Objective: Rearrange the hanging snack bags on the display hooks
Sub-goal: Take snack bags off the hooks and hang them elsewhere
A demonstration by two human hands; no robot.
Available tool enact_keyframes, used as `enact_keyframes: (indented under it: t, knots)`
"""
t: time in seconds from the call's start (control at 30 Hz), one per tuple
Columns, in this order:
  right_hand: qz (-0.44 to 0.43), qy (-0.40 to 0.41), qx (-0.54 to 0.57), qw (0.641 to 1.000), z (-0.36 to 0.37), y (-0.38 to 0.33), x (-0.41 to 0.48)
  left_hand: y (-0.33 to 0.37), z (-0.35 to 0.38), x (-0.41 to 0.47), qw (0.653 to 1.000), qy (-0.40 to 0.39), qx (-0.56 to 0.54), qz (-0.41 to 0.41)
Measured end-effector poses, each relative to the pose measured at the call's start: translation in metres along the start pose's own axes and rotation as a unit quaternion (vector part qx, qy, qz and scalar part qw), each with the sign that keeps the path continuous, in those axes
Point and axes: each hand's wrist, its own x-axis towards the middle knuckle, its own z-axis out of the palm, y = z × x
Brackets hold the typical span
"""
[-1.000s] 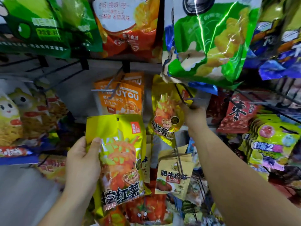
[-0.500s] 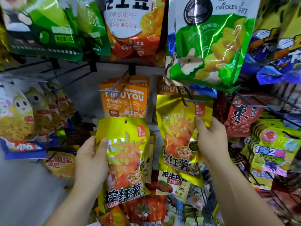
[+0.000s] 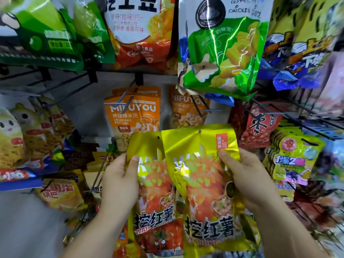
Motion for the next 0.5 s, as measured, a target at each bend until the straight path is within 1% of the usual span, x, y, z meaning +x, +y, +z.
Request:
enact_keyframes:
  t: [0.13,0.23,0.4,0.5]
  knots:
    - [0.018,0.014,-0.020,1.000,0.022,0.017,0.000,0.007,0.015,-0.007,0.997,-0.025,-0.064,-0.048]
    - [0.047,0.030,0.004,0.998,0.036,0.024,0.001,0.007,0.022,-0.011,0.986,-0.052,-0.133,-0.088]
    - [0.144,0.021,0.041,0.988,0.053,0.038,0.007,0.005,0.030,-0.017,0.983,-0.066,-0.128,-0.119]
    - [0.172,0.018,0.075,0.982,0.063,0.046,0.007,0.003,0.035,-0.021,0.980,-0.074,-0.130,-0.133]
